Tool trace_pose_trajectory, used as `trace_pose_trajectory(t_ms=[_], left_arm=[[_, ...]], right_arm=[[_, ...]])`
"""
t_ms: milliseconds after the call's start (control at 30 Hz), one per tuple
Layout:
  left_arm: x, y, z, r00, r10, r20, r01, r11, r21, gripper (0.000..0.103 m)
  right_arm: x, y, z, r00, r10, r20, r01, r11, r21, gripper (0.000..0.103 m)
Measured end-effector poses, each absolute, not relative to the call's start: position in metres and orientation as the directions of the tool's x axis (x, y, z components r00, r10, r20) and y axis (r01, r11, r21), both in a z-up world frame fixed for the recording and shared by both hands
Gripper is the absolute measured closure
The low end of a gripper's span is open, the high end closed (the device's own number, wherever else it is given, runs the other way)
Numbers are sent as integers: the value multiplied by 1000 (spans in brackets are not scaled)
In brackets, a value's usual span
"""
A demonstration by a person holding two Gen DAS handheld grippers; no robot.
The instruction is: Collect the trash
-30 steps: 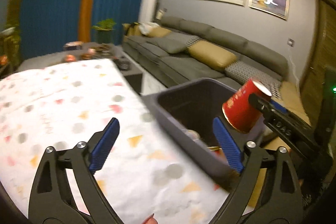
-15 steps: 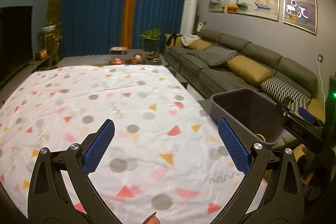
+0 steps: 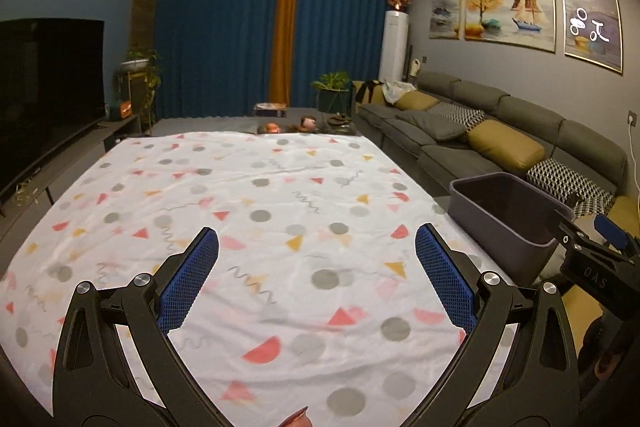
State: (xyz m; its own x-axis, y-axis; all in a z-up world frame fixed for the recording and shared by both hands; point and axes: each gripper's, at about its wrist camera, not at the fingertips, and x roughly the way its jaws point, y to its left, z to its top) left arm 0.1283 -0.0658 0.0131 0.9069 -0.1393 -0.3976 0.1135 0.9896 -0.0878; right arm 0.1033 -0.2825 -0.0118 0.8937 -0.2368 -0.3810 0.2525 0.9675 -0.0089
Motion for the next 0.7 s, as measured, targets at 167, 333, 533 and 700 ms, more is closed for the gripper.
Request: trace_pose_trajectory(t_ms=[167,333,533,700], left_arm=[[110,-51,17,911,-127,-392,106,992,-75,6],[92,-34,21,916,-133,-378,103,990,-98,6],[82,-22,24,920,-130,-371,97,990,-107,6],[77,-17,28,924,-135,-358,99,988,-118,6]], right_arm=[[85,-255,-4,911,-211,-354,216,976,-28,6],[67,-235,-1,922,-187,-339,188,982,-28,6],[56,-225,5,932,-173,-319,175,984,-24,6],[54,-219,7,934,-170,-315,171,985,-25,6]])
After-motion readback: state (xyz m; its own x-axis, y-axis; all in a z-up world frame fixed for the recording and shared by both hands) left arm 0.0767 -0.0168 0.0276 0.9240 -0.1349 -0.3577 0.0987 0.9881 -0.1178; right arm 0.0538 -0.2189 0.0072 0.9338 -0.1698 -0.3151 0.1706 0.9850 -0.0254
